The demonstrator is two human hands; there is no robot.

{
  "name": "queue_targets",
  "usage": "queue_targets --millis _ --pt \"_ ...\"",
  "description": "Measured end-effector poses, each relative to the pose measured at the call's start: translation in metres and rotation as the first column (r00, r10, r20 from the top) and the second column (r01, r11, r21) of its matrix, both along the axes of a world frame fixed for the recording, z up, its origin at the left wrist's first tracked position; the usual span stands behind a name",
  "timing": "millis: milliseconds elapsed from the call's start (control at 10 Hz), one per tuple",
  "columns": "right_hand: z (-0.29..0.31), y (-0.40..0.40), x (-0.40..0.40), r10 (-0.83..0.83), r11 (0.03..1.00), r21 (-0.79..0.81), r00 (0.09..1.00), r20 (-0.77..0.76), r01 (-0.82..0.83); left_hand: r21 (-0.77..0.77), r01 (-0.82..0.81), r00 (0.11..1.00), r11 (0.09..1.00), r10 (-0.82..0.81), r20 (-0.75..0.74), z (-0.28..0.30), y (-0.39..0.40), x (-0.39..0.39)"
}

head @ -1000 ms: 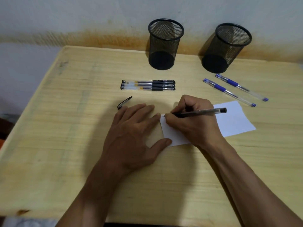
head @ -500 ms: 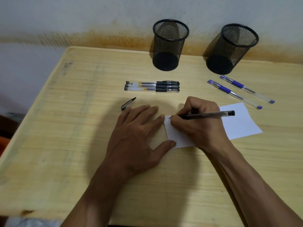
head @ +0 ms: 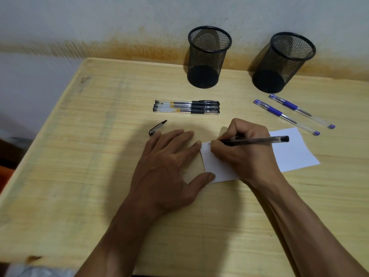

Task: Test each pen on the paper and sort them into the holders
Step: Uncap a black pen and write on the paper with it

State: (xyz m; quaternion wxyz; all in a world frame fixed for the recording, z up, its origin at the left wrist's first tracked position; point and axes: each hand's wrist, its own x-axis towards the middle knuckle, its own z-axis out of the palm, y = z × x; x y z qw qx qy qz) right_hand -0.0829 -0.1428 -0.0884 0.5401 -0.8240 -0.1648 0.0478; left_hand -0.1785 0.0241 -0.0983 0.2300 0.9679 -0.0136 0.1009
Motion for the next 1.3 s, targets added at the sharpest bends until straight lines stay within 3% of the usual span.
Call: queue_targets --millis 100,1100,1200,1300 --pt "-0.0001 0.0005 -0.0005 0.024 0.996 -0.083 0.998 0.061 -0.019 0.005 0.001 1.0 1.0 -0.001 -0.002 -0.0004 0.0004 0.0004" --pt "0.0012 0.0001 -0.0039 -0.043 0.997 -0.059 0.997 0.056 0.046 0.019 0.006 1.0 1.0 -0.006 0.016 -0.0033 0.0017 -0.0005" --pt "0.0035 0.0001 -0.004 -0.059 0.998 -0.021 0.998 0.011 0.059 0.034 0.002 1.0 0.999 -0.003 0.022 -0.0051 0.0024 -0.0004" --pt "0.0074 -0.0068 -0.0002 -0.075 0.972 0.212 0.989 -0.125 0.1 0.047 0.001 1.0 0.999 -0.002 0.023 -0.0059 0.0021 0.0"
